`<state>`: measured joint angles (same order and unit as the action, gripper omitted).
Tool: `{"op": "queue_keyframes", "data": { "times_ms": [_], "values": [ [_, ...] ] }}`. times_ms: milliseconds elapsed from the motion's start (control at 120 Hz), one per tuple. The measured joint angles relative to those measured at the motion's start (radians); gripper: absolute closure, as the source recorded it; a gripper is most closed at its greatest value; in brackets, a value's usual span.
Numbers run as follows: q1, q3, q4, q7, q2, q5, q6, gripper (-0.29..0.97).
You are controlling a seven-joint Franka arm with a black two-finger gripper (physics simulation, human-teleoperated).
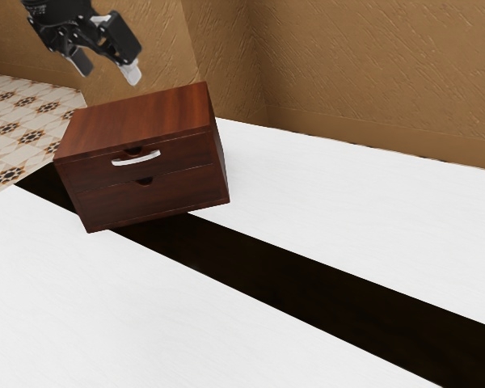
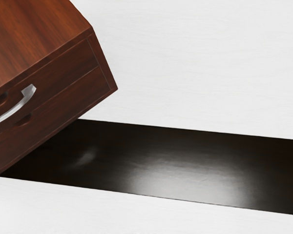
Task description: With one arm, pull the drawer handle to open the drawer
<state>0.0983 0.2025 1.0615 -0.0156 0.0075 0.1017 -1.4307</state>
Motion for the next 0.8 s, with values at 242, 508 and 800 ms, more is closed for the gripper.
{"op": "queue_keyframes", "data": {
  "times_ms": [242, 508, 800],
  "values": [
    [0.013, 0.019, 0.008, 0.003, 0.003, 0.002, 0.035, 0.00],
    [0.059, -0.037, 0.622, 0.016, -0.240, -0.096, -0.103, 0.00],
    [0.080, -0.044, 1.319, -0.014, -0.855, 0.035, -0.257, 0.00]
  ]
}}
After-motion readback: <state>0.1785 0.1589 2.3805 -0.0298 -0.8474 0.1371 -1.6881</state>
